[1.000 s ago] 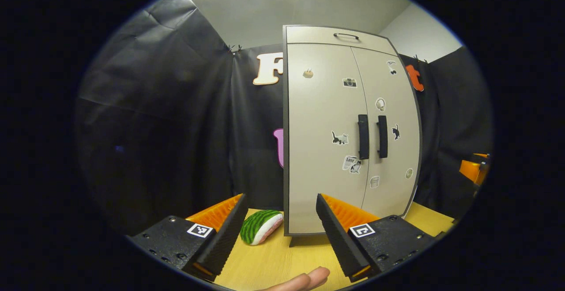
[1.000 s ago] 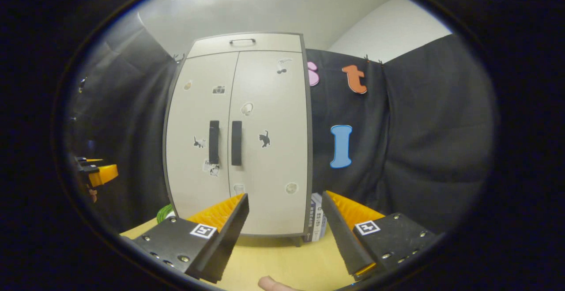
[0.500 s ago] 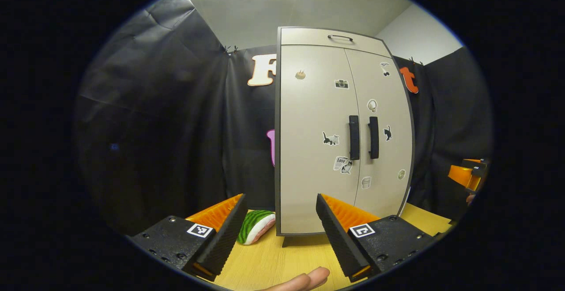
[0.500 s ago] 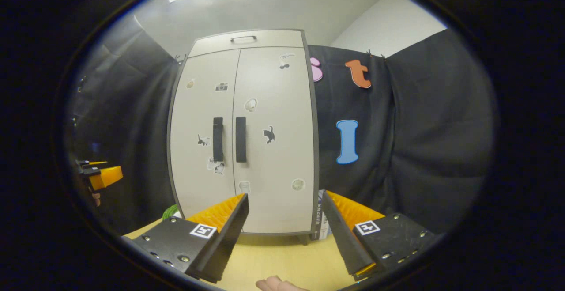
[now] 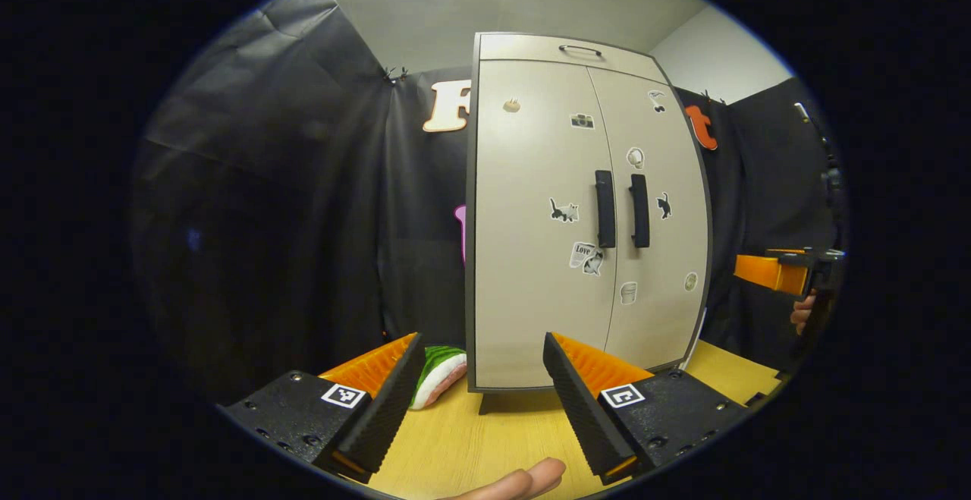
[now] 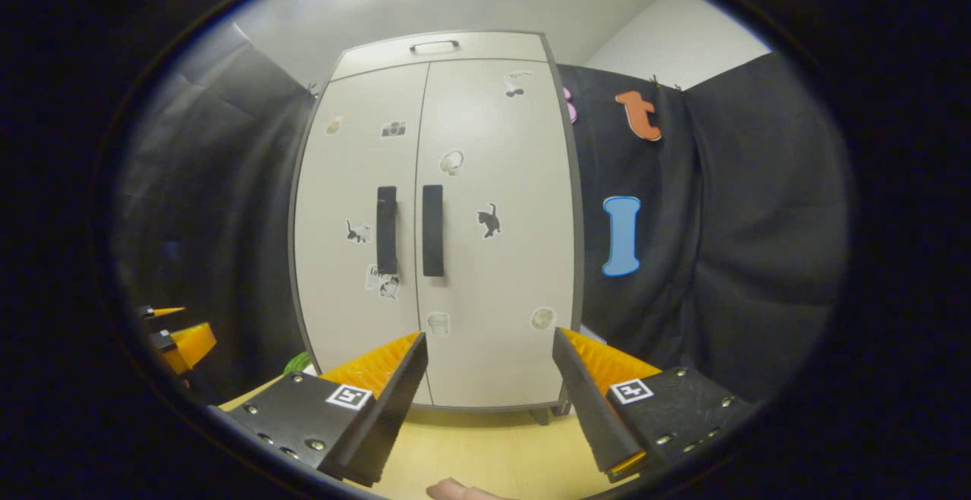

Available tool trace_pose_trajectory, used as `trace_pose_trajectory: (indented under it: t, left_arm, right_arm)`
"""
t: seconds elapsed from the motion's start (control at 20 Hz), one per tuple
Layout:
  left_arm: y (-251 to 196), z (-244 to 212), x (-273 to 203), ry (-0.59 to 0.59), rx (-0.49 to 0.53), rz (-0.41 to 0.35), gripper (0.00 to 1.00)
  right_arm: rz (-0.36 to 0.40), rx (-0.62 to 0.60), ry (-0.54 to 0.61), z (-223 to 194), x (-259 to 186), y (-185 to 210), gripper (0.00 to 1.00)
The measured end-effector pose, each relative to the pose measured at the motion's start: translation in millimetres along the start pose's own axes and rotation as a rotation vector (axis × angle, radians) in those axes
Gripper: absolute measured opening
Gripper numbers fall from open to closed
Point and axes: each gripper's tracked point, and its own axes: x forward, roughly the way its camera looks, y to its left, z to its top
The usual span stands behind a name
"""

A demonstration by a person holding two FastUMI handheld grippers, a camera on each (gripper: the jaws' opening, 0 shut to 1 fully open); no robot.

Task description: Open the right door of the double-door shoe cabinet with the right hand, and open the left door with the left hand.

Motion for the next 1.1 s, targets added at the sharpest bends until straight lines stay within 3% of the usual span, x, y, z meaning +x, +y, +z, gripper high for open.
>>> trace_pose_trajectory:
  t: [0.05, 0.1, 0.15, 0.4, 0.6, 0.65, 0.8, 0.85, 1.05, 1.1]
  left_arm:
    - [4, -6, 1, 0.010, -0.013, 0.009, 0.97]
    - [8, -12, 2, 0.018, -0.025, 0.017, 0.97]
    - [10, -14, 4, 0.017, -0.033, 0.022, 0.97]
    - [27, -26, 2, 0.006, 0.004, 0.045, 0.97]
    - [46, -36, 1, 0.021, 0.001, 0.064, 0.97]
    - [53, -36, 0, 0.019, 0.007, 0.075, 0.97]
    - [69, -35, -3, 0.014, 0.020, 0.108, 0.97]
    - [71, -34, -4, 0.007, 0.019, 0.109, 0.97]
    - [71, -35, -10, 0.000, 0.022, 0.081, 0.97]
    - [71, -36, -10, 0.001, 0.023, 0.075, 0.97]
  right_arm:
    - [0.004, -0.017, -0.004, 6, 15, 2, 0.94]
    - [0.006, -0.028, -0.008, 11, 29, 5, 0.98]
    - [0.013, -0.032, -0.008, 15, 44, 9, 0.94]
    - [0.057, -0.038, -0.020, 39, 111, 35, 0.94]
    - [0.094, -0.003, -0.031, 58, 146, 57, 0.94]
    - [0.103, 0.003, -0.035, 63, 151, 63, 0.98]
    - [0.110, 0.019, -0.054, 72, 171, 80, 0.94]
    - [0.091, 0.017, -0.039, 69, 178, 81, 0.98]
    - [0.011, 0.037, -0.015, 63, 203, 70, 0.98]
    - [0.004, 0.051, -0.012, 63, 205, 66, 0.94]
